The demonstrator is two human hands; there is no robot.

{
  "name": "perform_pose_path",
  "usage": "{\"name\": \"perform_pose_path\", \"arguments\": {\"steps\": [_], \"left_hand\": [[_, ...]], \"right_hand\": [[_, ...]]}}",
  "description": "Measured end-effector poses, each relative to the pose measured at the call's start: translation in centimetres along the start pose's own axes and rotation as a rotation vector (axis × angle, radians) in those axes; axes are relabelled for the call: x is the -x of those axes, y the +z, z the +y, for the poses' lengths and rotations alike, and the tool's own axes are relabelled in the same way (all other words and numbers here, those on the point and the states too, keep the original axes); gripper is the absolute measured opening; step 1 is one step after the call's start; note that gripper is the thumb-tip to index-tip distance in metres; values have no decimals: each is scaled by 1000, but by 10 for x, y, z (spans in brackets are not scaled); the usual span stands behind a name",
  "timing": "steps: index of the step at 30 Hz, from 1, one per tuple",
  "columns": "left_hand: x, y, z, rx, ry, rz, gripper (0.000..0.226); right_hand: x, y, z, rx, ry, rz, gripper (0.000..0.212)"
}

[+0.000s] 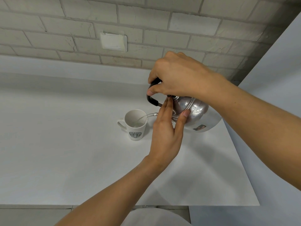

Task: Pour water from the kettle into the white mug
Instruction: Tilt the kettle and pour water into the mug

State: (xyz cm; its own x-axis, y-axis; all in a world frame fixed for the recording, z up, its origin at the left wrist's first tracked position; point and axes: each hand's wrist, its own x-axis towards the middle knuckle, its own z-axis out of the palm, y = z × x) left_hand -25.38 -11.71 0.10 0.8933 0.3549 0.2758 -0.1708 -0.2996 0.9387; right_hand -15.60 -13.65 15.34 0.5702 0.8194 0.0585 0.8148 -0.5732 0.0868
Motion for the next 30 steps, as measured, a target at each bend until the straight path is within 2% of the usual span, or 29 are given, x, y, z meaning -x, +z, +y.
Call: {"name": "perform_pose_path", "arguments": {"steps": [19, 28, 30], "left_hand": [[-1, -6, -4, -28, -9, -11, 58], [-1, -16, -21, -208, 32, -175, 68], [-3, -20, -23, -254, 82, -170, 62]], "right_hand": [[-6, 10, 4, -20, -11, 32, 43], [26, 39, 31, -302, 83, 174, 43], [35, 47, 38, -394, 126, 249, 40]]}}
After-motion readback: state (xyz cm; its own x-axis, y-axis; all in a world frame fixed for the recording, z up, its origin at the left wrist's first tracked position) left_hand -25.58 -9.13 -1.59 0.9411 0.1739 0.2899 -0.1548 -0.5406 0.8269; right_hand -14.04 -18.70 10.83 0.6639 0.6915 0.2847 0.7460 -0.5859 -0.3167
